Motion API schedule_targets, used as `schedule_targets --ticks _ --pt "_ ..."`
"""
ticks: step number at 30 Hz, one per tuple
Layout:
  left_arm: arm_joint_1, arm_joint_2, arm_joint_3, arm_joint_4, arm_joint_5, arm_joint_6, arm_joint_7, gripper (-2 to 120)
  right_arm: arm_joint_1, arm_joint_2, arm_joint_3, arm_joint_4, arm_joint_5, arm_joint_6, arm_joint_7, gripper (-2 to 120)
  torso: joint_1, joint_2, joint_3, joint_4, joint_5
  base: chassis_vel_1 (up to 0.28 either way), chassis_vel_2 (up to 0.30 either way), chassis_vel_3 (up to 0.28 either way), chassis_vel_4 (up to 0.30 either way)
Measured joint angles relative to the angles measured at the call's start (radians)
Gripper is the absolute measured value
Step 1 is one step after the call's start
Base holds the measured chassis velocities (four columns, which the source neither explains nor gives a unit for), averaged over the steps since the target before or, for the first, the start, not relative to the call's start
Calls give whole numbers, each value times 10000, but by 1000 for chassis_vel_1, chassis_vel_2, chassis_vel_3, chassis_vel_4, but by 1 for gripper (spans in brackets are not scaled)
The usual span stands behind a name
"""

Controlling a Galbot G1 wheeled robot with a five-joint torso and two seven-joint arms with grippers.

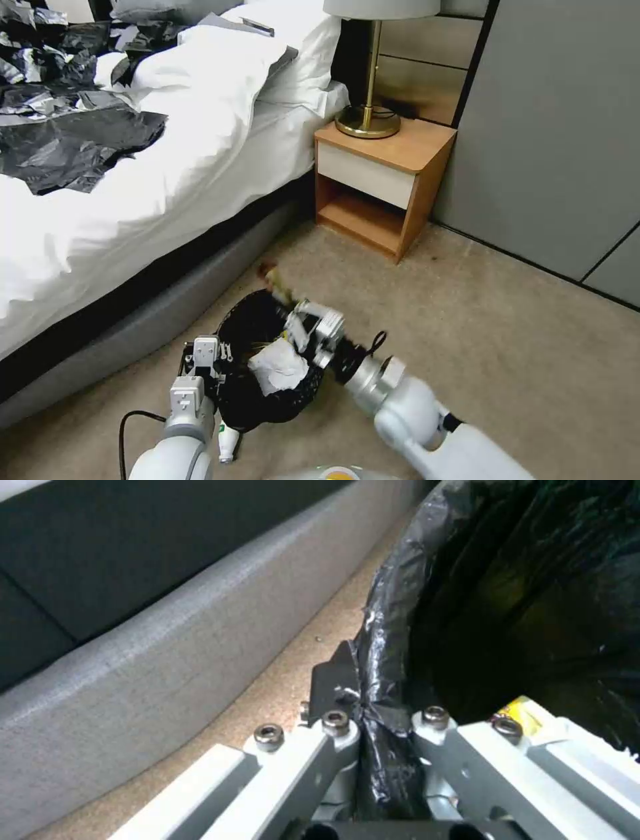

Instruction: Pick up the trash bin, then pick up the garbage from the floor and place it into the trash bin.

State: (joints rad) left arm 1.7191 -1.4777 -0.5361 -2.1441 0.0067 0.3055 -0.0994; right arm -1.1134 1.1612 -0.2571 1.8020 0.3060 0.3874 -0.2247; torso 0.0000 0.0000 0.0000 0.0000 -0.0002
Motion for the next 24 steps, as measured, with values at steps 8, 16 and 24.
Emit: schedule_targets --ticks 8,16,24 --pt "20 -22 23 -40 46 -8 4 1 505 433 -717 -1134 -124 -35 160 0 1 0 0 1 2 0 0 0 0" --pt "-47 -17 42 -40 46 -8 10 1 466 531 -693 -1646 -304 -42 150 0 0 0 0 0 2 0 0 0 0" --pt "-82 6 34 -29 24 -8 15 1 343 405 -438 -1812 -399 -62 41 24 1 0 0 0 2 0 0 0 0"
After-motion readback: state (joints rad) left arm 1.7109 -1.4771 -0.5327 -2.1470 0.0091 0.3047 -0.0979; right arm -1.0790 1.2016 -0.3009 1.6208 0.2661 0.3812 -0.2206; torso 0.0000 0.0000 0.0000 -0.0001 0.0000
